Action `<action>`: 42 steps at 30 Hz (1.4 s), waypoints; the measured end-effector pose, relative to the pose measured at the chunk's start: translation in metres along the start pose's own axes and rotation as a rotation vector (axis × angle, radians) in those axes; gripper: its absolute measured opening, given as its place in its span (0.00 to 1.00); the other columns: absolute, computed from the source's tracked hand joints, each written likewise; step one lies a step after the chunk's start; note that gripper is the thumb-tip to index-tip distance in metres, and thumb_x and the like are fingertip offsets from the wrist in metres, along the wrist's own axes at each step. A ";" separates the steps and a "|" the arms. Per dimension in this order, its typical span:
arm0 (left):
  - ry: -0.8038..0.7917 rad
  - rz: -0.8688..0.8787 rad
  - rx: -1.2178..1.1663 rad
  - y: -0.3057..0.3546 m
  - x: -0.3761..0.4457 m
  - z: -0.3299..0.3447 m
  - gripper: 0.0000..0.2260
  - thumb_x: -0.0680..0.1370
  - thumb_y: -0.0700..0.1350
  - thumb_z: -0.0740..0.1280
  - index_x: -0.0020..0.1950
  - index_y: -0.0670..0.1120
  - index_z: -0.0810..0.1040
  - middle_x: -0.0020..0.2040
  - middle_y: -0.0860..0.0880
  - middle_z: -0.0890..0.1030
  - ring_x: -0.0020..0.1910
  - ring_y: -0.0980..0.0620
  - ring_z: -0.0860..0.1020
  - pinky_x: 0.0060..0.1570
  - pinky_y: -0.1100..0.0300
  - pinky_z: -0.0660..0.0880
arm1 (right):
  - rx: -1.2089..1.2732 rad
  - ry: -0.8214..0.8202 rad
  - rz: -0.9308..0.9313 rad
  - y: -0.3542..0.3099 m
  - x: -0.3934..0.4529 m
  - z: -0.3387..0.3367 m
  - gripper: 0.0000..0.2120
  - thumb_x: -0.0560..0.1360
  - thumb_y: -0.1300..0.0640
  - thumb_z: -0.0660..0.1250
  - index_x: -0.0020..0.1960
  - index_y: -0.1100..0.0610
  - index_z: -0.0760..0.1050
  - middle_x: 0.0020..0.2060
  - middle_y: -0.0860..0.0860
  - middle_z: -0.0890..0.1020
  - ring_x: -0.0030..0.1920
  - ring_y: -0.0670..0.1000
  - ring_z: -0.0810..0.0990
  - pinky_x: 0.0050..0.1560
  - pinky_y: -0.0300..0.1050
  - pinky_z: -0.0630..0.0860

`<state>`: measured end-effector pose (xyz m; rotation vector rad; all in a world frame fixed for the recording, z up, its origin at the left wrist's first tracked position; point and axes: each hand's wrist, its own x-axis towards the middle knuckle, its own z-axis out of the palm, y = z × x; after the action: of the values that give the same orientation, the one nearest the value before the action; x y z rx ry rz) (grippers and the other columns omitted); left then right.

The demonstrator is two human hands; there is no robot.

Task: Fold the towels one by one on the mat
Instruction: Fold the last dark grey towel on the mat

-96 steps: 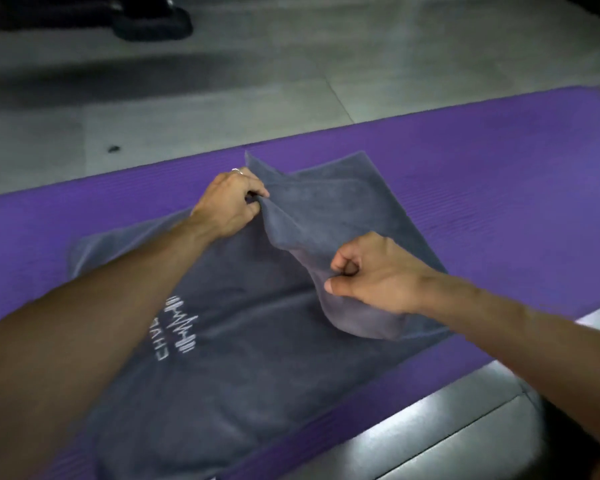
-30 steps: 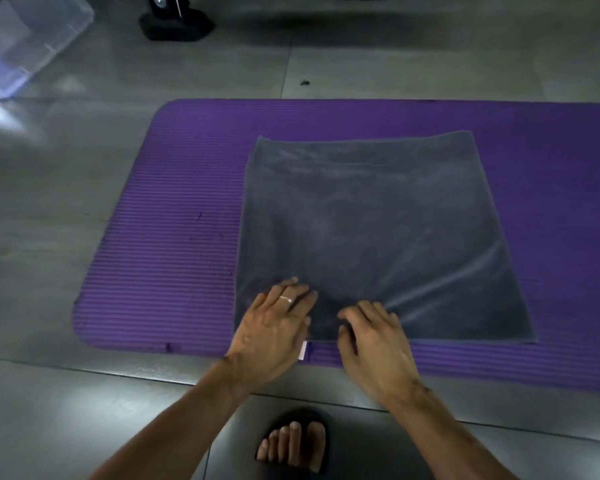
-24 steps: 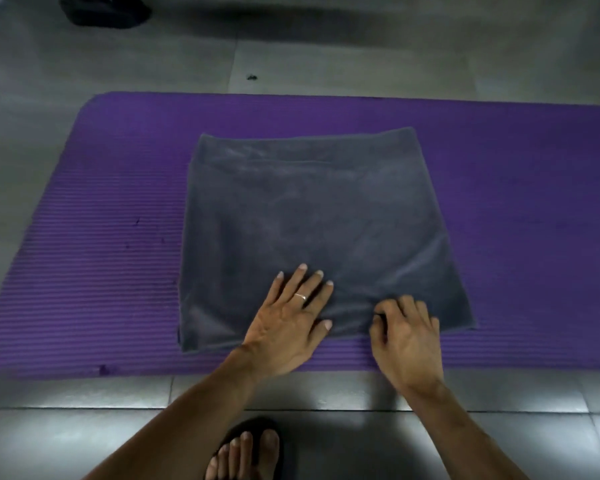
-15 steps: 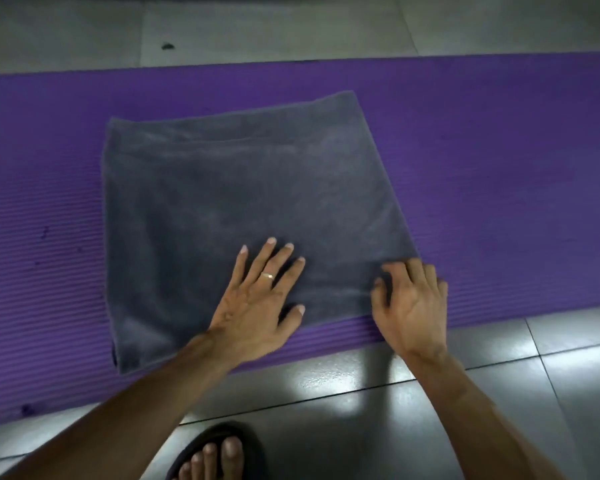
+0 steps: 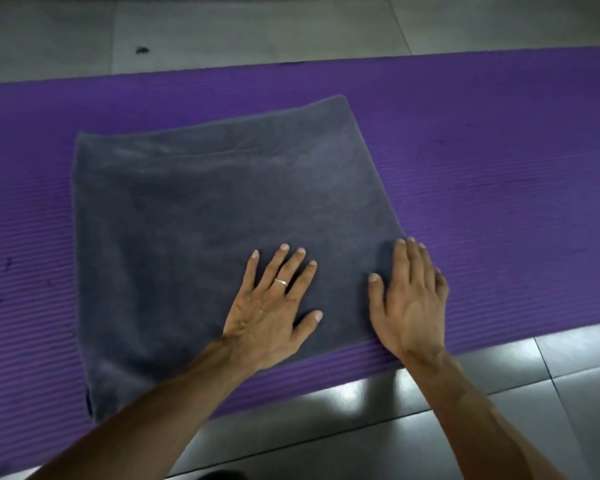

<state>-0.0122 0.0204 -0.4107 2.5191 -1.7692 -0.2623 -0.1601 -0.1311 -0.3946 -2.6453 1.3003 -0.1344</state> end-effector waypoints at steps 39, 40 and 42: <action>0.003 -0.438 -0.091 -0.173 0.133 -0.040 0.43 0.69 0.77 0.41 0.78 0.55 0.42 0.79 0.50 0.42 0.76 0.40 0.33 0.69 0.32 0.35 | -0.149 -0.047 -0.251 -0.121 0.266 0.033 0.36 0.76 0.39 0.43 0.78 0.58 0.57 0.77 0.58 0.57 0.77 0.59 0.53 0.75 0.61 0.50; -0.008 -0.431 -0.089 -0.173 0.133 -0.042 0.45 0.68 0.79 0.41 0.78 0.55 0.42 0.79 0.50 0.42 0.75 0.40 0.33 0.69 0.32 0.35 | -0.163 -0.066 -0.379 -0.123 0.255 0.029 0.33 0.78 0.41 0.45 0.77 0.58 0.58 0.77 0.57 0.58 0.77 0.59 0.54 0.75 0.61 0.51; -0.013 -0.429 -0.090 -0.174 0.134 -0.044 0.46 0.66 0.80 0.41 0.78 0.55 0.42 0.80 0.50 0.42 0.75 0.40 0.33 0.69 0.32 0.35 | -0.247 -0.169 -0.680 -0.108 0.231 0.027 0.30 0.80 0.43 0.49 0.77 0.55 0.58 0.77 0.54 0.58 0.78 0.56 0.54 0.75 0.60 0.56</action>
<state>0.2007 -0.0484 -0.4063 2.8056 -1.1689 -0.3657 0.0687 -0.2460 -0.3992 -3.1142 0.3440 0.1648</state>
